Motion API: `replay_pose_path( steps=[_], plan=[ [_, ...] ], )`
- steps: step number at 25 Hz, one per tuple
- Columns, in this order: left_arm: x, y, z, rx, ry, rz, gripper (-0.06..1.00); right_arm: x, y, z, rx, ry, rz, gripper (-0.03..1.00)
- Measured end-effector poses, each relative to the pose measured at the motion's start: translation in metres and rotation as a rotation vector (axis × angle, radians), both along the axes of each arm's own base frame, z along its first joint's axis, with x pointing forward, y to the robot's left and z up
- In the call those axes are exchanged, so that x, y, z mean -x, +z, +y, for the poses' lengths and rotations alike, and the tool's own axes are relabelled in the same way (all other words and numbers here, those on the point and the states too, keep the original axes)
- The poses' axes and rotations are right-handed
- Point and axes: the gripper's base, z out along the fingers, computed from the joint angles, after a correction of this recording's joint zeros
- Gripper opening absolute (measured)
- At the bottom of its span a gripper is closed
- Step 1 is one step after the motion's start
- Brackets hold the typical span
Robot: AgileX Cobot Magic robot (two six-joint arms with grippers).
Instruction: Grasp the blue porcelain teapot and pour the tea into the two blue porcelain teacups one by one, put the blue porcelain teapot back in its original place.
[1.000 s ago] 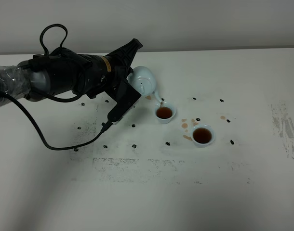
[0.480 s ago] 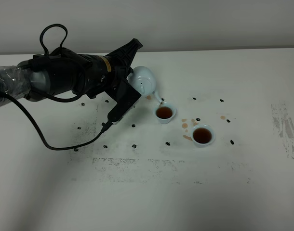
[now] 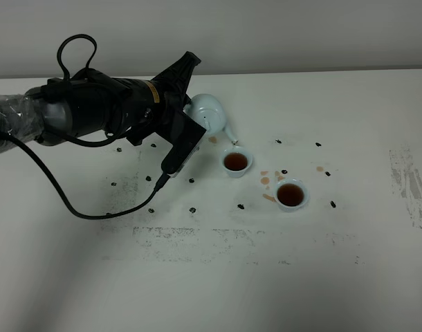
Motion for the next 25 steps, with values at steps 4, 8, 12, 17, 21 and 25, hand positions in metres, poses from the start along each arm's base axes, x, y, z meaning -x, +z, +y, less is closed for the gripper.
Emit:
replay_pose_path(
  steps=[4,8,12,17,21,25],
  plan=[
    [0.0,0.002,0.0,0.098,0.087,0.039,0.04,0.0,0.0,0.0,0.0,0.0,0.0,0.56],
    [0.002,0.016,0.001,0.222,0.186,0.063,0.04,0.0,0.0,0.0,0.0,0.0,0.0,0.56],
    [0.007,0.036,0.003,0.396,0.326,0.114,0.04,0.0,0.0,0.0,0.0,0.0,0.0,0.56],
    [0.014,0.049,0.006,0.67,0.6,0.272,0.04,0.0,0.0,0.0,0.0,0.0,0.0,0.56],
    [0.022,0.039,0.012,0.695,0.794,0.417,0.04,0.0,0.0,0.0,0.0,0.0,0.0,0.56],
    [0.026,0.033,0.014,0.722,0.926,0.494,0.04,0.0,0.0,0.0,0.0,0.0,0.0,0.56]
  ],
)
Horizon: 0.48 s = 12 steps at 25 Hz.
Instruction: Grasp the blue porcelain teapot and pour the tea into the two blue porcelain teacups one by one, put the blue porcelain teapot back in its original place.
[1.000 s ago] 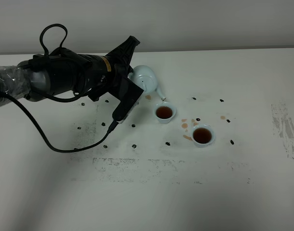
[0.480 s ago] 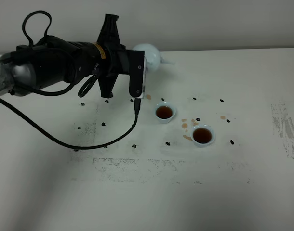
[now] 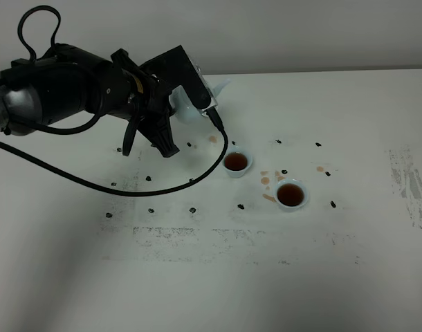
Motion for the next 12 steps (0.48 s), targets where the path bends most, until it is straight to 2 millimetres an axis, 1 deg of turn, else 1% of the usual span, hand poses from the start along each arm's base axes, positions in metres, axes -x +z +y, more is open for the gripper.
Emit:
replay_pose_path(
  steps=[3,8,12],
  plan=[
    [0.0,-0.007,0.0,0.026,0.061,0.048,0.04,0.0,0.0,0.0,0.0,0.0,0.0,0.56],
    [0.0,-0.031,0.0,0.007,0.101,0.139,0.04,0.0,0.0,0.0,0.0,0.0,0.0,0.56],
    [-0.001,-0.046,-0.001,0.008,0.118,0.19,0.04,0.0,0.0,0.0,0.0,0.0,0.0,0.56]
  ],
)
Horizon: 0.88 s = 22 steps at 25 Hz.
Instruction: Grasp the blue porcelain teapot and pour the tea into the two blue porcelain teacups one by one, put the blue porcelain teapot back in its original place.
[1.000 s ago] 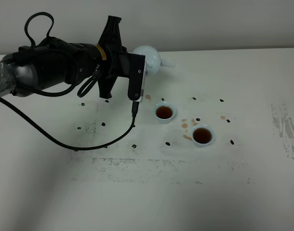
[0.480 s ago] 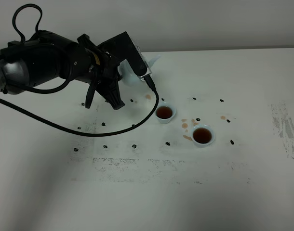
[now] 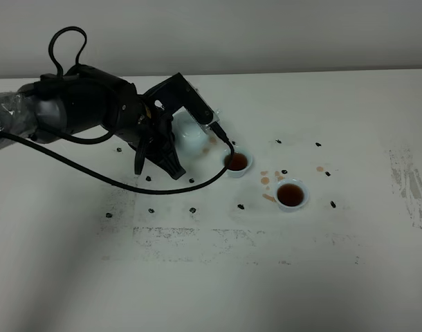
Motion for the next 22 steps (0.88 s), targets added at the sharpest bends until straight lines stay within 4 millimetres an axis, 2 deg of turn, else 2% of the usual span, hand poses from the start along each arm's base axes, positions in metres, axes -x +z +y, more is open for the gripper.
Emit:
replay_pose_path(
  steps=[6,14,17,22],
  plan=[
    [0.0,-0.015,-0.001,-0.007,0.008,0.043,0.04,0.0,0.0,0.0,0.0,0.0,0.0,0.56],
    [0.001,-0.016,-0.002,0.011,0.023,0.059,0.04,0.0,0.0,0.0,0.0,0.0,0.0,0.56],
    [0.002,-0.009,-0.001,0.018,0.028,0.056,0.04,0.0,0.0,0.0,0.0,0.0,0.0,0.56],
    [0.01,0.025,0.002,0.042,0.032,0.024,0.04,0.0,0.0,0.0,0.0,0.0,0.0,0.56]
  ],
)
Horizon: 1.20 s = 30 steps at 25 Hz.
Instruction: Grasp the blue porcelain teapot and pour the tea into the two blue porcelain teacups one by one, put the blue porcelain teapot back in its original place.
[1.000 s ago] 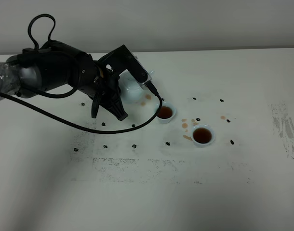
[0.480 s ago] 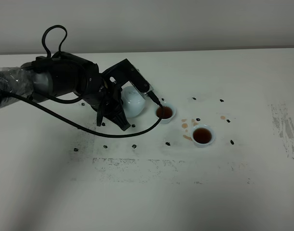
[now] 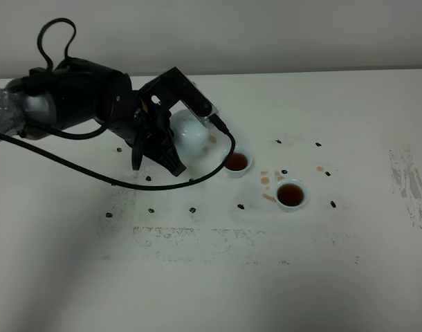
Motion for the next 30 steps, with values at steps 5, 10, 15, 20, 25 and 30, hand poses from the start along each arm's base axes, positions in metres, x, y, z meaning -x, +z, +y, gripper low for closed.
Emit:
replay_pose_path(
  steps=[5,10,15,20,25,30],
  plan=[
    [0.015,0.04,0.007,0.054,0.029,-0.05,0.04,0.0,0.0,0.0,0.0,0.0,0.0,0.56],
    [0.035,0.053,0.027,0.096,0.118,-0.049,0.04,0.0,0.0,0.0,-0.001,0.0,0.0,0.56],
    [0.036,0.055,0.047,0.152,0.281,-0.019,0.04,0.0,0.0,0.0,-0.001,0.0,0.0,0.56],
    [0.028,0.048,0.061,0.192,0.421,0.018,0.04,0.0,0.0,0.0,-0.001,0.0,0.0,0.56],
    [0.009,0.03,0.058,0.189,0.48,0.071,0.04,0.0,0.0,0.0,-0.001,0.0,0.0,0.56],
    [-0.014,0.013,0.042,0.184,0.488,0.137,0.04,0.0,0.0,0.0,-0.001,0.0,0.0,0.56]
  ],
)
